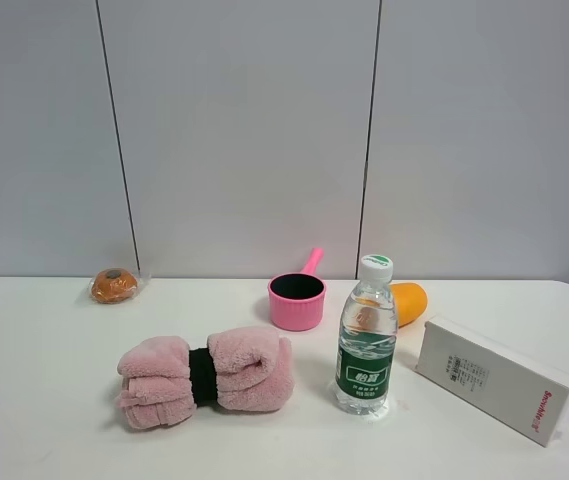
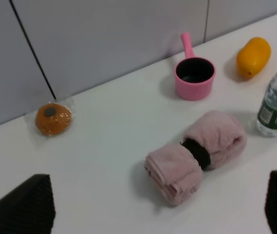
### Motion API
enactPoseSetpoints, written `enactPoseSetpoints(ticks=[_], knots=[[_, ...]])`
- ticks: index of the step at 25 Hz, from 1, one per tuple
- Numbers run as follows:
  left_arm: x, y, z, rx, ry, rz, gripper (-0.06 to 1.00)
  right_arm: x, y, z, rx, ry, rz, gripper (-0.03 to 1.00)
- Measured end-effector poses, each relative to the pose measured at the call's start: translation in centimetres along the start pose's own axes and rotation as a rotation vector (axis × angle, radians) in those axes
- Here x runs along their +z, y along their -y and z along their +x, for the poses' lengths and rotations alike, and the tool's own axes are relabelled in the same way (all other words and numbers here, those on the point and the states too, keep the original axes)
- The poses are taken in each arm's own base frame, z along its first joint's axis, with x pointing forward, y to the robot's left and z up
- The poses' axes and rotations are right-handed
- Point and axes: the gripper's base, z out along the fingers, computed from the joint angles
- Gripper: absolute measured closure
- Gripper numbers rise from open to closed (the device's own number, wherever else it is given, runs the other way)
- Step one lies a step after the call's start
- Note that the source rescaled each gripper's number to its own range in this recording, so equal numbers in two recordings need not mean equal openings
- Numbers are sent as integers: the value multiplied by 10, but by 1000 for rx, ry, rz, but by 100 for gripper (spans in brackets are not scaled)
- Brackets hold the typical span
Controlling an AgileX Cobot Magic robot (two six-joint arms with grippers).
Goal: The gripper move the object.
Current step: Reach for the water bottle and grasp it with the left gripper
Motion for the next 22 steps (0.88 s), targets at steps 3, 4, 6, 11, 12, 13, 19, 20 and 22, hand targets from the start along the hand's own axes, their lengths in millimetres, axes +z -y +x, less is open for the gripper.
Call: enactPoseSetpoints(ticks=[3, 4, 6, 11, 12, 13, 19, 20, 22], knots=[[24, -9, -7, 52, 5, 65, 20, 0, 0, 0, 0, 0, 0, -3], [30, -10, -10, 63, 23, 88, 20, 0, 0, 0, 0, 0, 0, -3], [42, -13, -15, 68, 53, 145, 20, 0, 0, 0, 0, 0, 0, -3], [60, -12, -26, 78, 168, 275, 20, 0, 0, 0, 0, 0, 0, -3], [63, -12, -28, 77, 184, 299, 20, 0, 0, 0, 0, 0, 0, -3], [65, -12, -28, 88, 194, 319, 20, 0, 0, 0, 0, 0, 0, -3], [70, -11, -31, 115, 226, 364, 20, 0, 0, 0, 0, 0, 0, -3], [70, -12, -31, 113, 228, 360, 20, 0, 0, 0, 0, 0, 0, -3], [70, -13, -32, 123, 228, 346, 20, 0, 0, 0, 0, 0, 0, -3]])
